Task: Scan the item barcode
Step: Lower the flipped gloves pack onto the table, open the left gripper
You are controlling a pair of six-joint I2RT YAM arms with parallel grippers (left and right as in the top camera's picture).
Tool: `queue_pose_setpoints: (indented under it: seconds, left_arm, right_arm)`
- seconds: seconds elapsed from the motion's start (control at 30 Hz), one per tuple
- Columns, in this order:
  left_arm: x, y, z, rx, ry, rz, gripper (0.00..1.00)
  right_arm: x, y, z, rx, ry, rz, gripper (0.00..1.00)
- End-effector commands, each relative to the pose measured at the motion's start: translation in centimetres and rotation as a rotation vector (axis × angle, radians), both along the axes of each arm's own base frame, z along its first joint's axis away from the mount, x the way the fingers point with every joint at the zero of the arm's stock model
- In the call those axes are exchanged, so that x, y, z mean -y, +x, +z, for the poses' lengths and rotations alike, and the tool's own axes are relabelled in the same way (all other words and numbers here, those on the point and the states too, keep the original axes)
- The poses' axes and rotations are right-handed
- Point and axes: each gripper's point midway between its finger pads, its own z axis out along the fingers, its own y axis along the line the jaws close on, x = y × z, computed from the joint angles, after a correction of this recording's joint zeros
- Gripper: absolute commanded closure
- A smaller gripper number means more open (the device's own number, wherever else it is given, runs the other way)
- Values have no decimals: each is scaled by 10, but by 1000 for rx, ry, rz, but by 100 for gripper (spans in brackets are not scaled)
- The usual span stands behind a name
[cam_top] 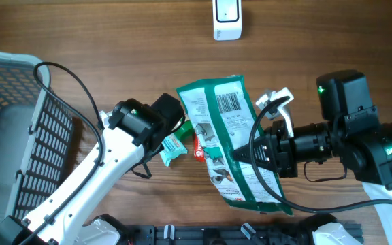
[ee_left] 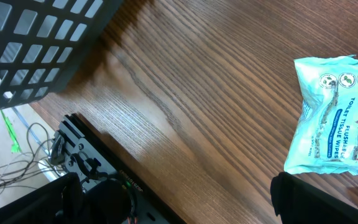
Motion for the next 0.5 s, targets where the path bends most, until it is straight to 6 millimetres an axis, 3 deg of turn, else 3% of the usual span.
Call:
queue_pose_setpoints:
  seconds: [0.0, 0.2, 0.47]
  left_arm:
    - [-2, 2, 3, 30, 12, 10, 0]
    - [-2, 2, 3, 31, 13, 10, 0]
    - [-2, 2, 3, 30, 13, 10, 0]
  right_arm:
    - [-1, -5, 8, -18, 33, 7, 95]
    - [-2, -1, 10, 8, 41, 6, 95]
    - [-3, 24, 11, 110, 9, -68, 96]
